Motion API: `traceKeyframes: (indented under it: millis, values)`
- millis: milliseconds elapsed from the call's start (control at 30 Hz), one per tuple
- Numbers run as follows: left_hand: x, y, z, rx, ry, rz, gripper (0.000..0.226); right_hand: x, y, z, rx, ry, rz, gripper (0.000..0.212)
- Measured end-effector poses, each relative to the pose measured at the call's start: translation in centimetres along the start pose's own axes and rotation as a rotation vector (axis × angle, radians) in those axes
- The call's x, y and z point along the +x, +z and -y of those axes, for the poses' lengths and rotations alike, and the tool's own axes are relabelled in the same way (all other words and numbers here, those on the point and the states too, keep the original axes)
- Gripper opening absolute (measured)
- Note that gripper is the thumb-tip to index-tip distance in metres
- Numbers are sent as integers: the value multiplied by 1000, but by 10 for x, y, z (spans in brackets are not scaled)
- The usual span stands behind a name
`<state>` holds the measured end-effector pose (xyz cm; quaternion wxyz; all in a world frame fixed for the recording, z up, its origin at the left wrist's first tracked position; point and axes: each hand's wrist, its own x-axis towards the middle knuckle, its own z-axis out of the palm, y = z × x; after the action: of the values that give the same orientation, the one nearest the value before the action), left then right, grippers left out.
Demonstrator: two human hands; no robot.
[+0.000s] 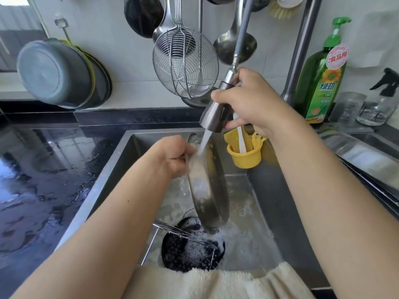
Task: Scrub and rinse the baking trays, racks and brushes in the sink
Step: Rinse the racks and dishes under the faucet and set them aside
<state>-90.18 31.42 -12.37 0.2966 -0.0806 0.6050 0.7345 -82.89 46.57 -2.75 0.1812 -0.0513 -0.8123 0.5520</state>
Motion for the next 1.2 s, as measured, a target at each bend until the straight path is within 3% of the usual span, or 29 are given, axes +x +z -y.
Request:
traceKeyframes:
  millis: [100, 233, 367, 467, 567, 700, 800, 1133, 1200]
  values:
    - [9, -5, 3, -32, -16, -108, 30, -3, -15, 4, -120, 37, 32, 26]
    - [14, -19, -1, 8, -5, -192, 13, -5, -34, 5, -336, 56, -13, 25]
    - [17, -40, -13, 61, 28, -251, 16, -4, -39, 2, -425, 47, -71, 27]
    - [18, -54, -19, 106, 28, -252, 31, -4, -38, 0, -465, 33, -76, 29]
    - [10, -58, -22, 183, 71, -247, 28, -2, -37, -2, -496, 9, -94, 28]
    - [8, -65, -24, 194, 123, -279, 46, 4, -34, -12, -506, -68, -156, 25]
    - [4, -55, -20, 211, 176, -304, 9, 8, -30, -18, -494, -100, -198, 25]
    - [1, -50, -19, 314, 143, -198, 19, 9, 2, -15, 35, -59, -40, 22]
    - [0, -49, -21, 299, 150, -199, 12, 8, 2, -15, 54, -53, -25, 24]
